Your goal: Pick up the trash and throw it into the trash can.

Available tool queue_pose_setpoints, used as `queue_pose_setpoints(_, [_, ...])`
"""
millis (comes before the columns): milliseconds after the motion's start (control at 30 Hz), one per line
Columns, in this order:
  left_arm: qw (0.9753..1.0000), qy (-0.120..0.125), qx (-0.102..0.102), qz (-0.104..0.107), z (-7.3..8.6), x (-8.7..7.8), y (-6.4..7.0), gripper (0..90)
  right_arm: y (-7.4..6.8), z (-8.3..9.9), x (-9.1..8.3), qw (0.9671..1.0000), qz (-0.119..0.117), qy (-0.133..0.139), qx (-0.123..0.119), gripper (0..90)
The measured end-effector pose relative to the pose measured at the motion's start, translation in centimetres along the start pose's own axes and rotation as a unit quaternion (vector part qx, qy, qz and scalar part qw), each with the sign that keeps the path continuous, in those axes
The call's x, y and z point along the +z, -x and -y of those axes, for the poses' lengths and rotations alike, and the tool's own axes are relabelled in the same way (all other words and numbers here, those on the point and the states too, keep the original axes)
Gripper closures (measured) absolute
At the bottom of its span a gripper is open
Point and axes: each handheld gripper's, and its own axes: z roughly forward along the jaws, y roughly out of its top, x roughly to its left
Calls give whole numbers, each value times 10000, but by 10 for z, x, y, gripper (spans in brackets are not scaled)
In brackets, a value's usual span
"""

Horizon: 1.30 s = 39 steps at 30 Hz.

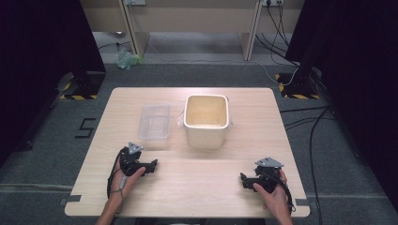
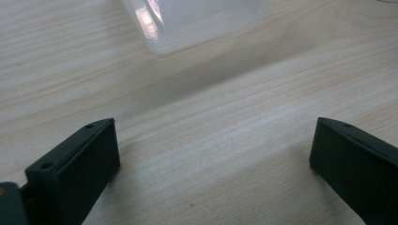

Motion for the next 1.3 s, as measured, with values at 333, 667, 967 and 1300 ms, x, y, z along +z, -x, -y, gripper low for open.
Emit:
queue_pose_setpoints(333, [9998, 49, 165, 22, 0, -1, -3, 23, 0, 0, 0, 10000, -1, -1, -4, 2])
queue_pose_setpoints(667, [9983, 294, -416, 269, -3, -9, -14, 149, 0, 0, 0, 10000, -2, 5, -17, 2])
queue_pose_setpoints(967, [9971, 398, -486, 424, -23, -13, -17, 179, 0, 0, 0, 10000, -3, 0, -4, 2])
queue_pose_setpoints(1300, [9966, 521, -488, 415, -63, -19, -32, 201, 0, 0, 0, 10000, -5, 0, -4, 2])
